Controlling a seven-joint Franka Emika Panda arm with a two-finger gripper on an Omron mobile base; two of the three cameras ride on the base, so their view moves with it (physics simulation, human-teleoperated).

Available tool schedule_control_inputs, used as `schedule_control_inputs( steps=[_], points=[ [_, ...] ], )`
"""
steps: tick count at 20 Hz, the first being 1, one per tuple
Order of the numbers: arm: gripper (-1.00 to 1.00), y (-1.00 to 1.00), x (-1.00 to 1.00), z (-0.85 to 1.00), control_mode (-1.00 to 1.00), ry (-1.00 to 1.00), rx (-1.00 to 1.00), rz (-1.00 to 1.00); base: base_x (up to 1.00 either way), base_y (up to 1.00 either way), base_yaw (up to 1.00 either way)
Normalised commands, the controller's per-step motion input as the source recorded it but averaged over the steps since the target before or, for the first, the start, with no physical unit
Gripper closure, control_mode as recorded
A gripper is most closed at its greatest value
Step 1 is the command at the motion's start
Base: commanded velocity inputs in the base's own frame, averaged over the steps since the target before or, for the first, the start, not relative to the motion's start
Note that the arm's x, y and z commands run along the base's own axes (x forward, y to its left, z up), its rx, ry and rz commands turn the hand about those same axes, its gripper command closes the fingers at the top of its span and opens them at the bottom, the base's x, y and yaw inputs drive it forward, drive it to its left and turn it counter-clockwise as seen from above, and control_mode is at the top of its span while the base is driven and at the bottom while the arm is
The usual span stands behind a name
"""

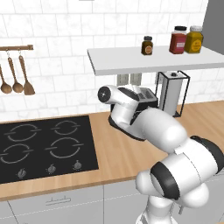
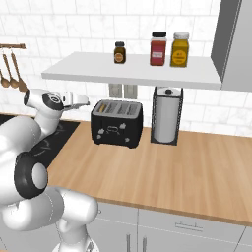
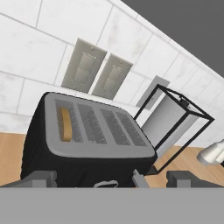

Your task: Start the toaster. Once the lever pops up, take the bread to the plate on the dining counter.

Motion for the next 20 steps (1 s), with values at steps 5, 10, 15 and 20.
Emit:
schedule_control_inputs(
  steps=[5, 10, 15, 20],
  points=[
    [-1.00, 0.00, 0.00, 0.00, -1.00, 0.00, 0.00, 0.00, 0.00, 0.00, 0.00],
    [-1.00, 0.00, 0.00, 0.00, -1.00, 0.00, 0.00, 0.00, 0.00, 0.00, 0.00],
    [-1.00, 0.00, 0.00, 0.00, -1.00, 0.00, 0.00, 0.00, 0.00, 0.00, 0.00],
    [-1.00, 0.00, 0.00, 0.00, -1.00, 0.00, 0.00, 0.00, 0.00, 0.00, 0.00]
  ],
)
